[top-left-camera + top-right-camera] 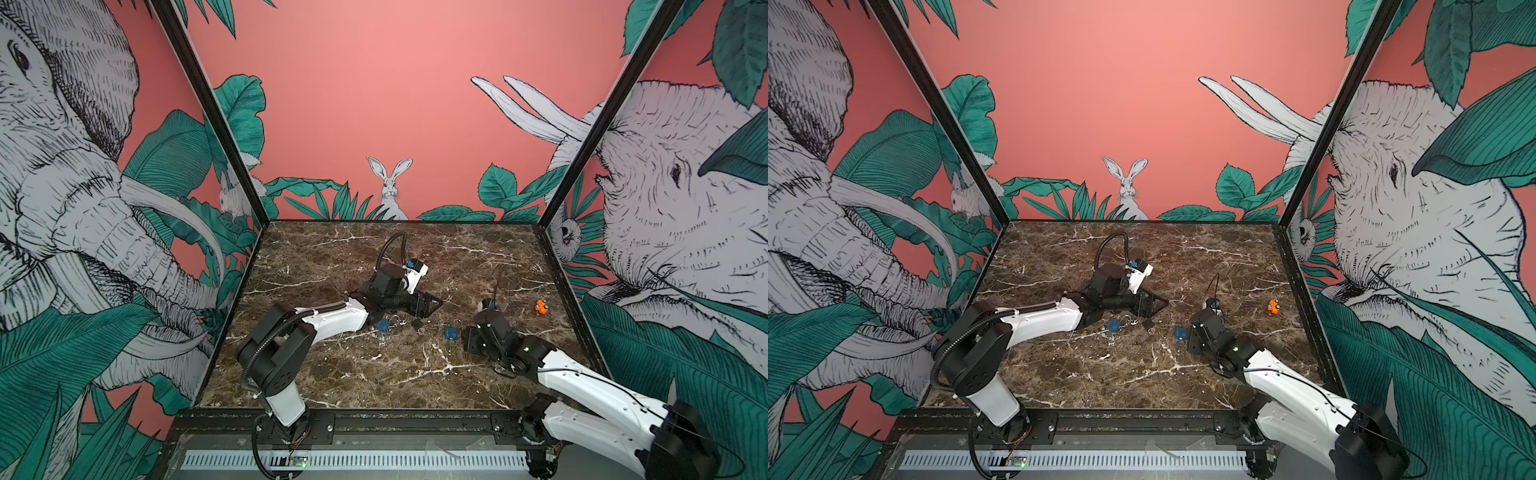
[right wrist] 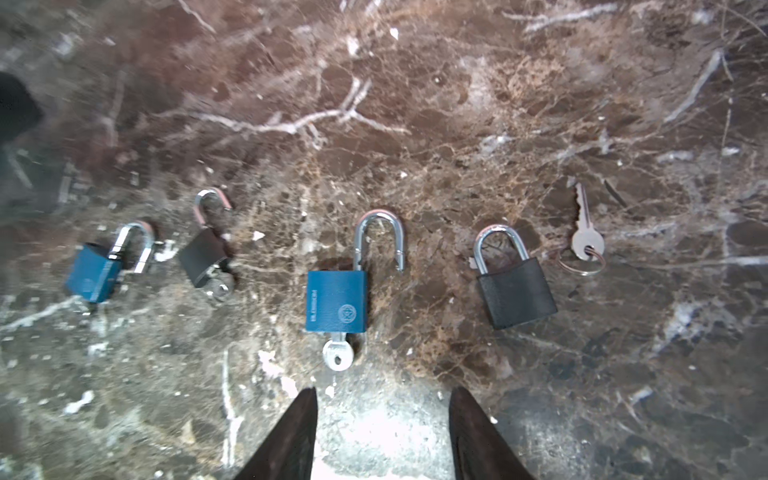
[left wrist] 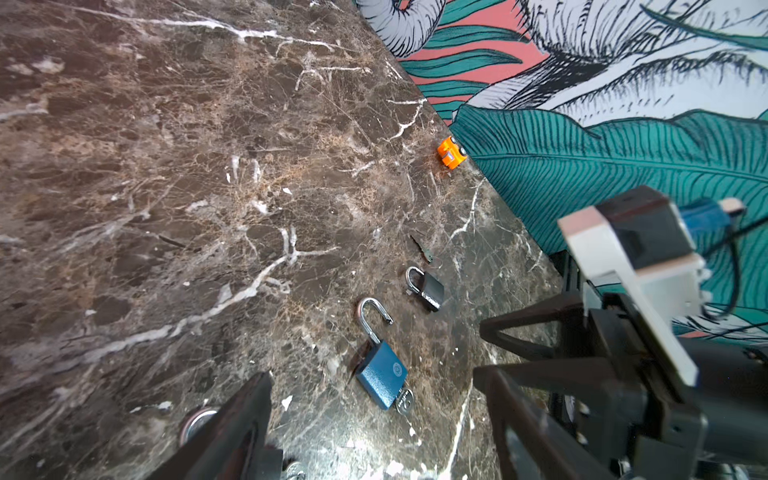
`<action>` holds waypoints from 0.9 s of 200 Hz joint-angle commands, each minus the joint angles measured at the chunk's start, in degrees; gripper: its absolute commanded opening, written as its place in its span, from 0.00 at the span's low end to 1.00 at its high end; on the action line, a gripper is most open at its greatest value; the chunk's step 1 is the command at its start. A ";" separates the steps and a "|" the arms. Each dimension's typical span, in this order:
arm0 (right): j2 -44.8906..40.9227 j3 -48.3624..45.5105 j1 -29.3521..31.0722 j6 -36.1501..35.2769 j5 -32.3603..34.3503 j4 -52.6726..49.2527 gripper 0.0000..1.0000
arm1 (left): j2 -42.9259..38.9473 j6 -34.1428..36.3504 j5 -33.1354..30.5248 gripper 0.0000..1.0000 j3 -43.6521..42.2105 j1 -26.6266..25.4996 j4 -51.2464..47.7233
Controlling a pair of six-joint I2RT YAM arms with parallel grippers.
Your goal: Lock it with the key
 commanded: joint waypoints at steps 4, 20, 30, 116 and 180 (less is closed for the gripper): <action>1.52 2.38 0.52 -1.38 2.97 0.56 0.52 | -1.19 -0.49 1.00 0.82 -0.64 0.98 3.45; 3.26 2.97 0.64 -0.99 3.34 0.99 0.52 | -0.78 -0.79 0.94 0.82 -0.55 1.36 3.88; 4.80 3.86 0.64 -0.82 3.25 1.01 0.52 | -0.73 -1.43 1.30 0.82 -0.70 2.03 4.29; 21.44 15.39 2.48 -1.32 0.60 -0.62 0.52 | -3.91 -0.66 1.86 0.80 -4.53 6.88 4.75; 26.41 19.60 3.46 -1.88 0.05 -2.62 0.53 | -4.46 -1.81 2.91 0.81 -7.15 10.44 9.01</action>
